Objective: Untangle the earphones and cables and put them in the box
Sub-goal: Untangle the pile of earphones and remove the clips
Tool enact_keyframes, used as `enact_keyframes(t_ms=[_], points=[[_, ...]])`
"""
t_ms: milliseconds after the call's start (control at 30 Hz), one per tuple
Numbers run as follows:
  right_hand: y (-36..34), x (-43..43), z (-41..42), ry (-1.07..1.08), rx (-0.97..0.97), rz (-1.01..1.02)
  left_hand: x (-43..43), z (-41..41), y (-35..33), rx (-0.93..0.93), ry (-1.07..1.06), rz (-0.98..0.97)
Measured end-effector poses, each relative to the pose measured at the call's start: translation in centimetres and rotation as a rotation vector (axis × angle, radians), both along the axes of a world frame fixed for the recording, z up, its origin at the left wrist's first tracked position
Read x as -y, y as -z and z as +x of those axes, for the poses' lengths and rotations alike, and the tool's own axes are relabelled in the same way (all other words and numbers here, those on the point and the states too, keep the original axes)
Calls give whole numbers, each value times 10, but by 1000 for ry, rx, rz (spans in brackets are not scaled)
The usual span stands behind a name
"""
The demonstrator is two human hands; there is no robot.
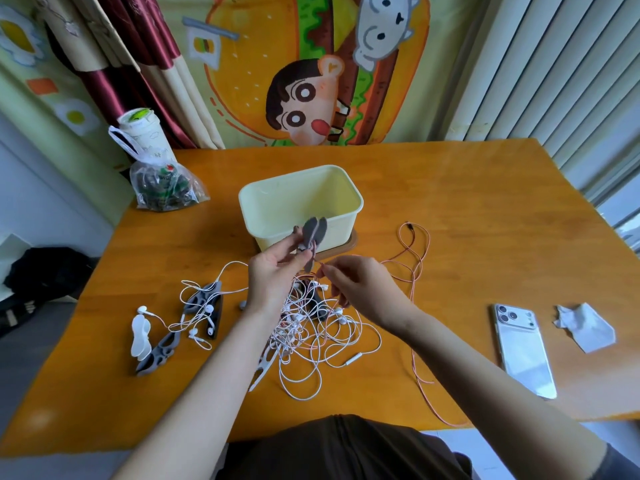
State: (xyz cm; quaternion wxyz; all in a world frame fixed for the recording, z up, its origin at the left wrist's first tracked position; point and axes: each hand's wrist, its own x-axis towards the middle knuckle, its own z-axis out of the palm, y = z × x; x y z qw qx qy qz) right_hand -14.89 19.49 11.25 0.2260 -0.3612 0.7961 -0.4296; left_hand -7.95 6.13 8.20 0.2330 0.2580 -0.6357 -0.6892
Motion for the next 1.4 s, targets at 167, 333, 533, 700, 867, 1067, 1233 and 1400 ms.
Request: enact_keyframes(t_ms=[167, 333, 533, 700, 867, 1067, 1233, 1400], points=[[-17, -9, -19, -73, -219, 84, 12, 5, 12, 60, 68, -201], [-27, -14, -40, 2, -351, 59, 6, 7, 9, 42, 266, -176], [-29, -13, -48, -13, -266, 5, 3, 11, 5, 12, 398, -60], [-26, -12, -48, 38, -253, -30, 0, 16, -3, -15, 426, 36], [-21, -10, -45, 65, -151, -87, -6, 16, -13, -126, 443, 176], [-3, -6, -23, 49, 330, -170, -7, 7, -20, -233, 449, 313], [9, -2, -6, 61, 576, -190, -15, 6, -22, -305, 362, 462], [14, 0, -6, 19, 813, -198, -12, 5, -10, -302, 333, 538]])
